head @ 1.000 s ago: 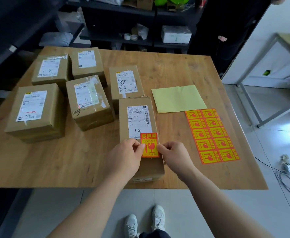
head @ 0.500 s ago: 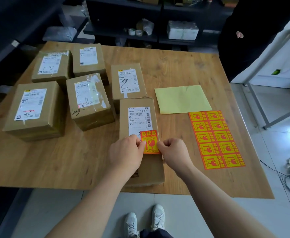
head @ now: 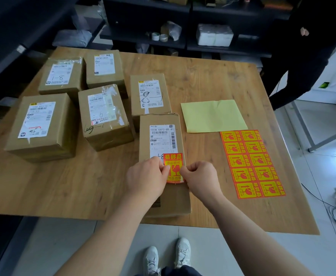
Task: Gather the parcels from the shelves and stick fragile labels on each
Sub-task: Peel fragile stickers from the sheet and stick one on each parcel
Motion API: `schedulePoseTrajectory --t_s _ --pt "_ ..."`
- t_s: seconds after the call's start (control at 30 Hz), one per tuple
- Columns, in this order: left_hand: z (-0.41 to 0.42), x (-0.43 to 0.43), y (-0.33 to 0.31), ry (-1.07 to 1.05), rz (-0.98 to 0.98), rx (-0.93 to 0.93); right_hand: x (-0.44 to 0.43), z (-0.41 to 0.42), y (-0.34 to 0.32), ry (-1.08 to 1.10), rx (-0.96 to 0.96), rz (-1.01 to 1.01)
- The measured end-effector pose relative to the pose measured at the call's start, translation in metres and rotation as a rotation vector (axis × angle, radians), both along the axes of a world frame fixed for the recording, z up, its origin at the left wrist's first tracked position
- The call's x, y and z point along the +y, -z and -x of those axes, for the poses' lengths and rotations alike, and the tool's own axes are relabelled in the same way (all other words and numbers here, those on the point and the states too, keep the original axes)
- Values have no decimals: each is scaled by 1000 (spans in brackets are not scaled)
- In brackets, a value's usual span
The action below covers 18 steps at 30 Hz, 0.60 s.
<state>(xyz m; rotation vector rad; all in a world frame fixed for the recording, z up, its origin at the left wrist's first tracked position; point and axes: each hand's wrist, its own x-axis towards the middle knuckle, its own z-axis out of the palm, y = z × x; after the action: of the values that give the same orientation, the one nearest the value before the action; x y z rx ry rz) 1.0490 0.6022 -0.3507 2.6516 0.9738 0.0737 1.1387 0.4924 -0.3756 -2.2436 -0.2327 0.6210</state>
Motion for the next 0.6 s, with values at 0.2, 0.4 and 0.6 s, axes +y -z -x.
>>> schedulePoseTrajectory --t_s 0.2,0.4,0.6 --pt "7 4 9 34 -63 -92 -3 3 -3 -54 -134 13" --pt "23 4 24 222 -108 -234 -16 5 -8 -325 -505 45" --pt "27 13 25 322 -252 -146 -24 -3 -5 -567 -776 208"
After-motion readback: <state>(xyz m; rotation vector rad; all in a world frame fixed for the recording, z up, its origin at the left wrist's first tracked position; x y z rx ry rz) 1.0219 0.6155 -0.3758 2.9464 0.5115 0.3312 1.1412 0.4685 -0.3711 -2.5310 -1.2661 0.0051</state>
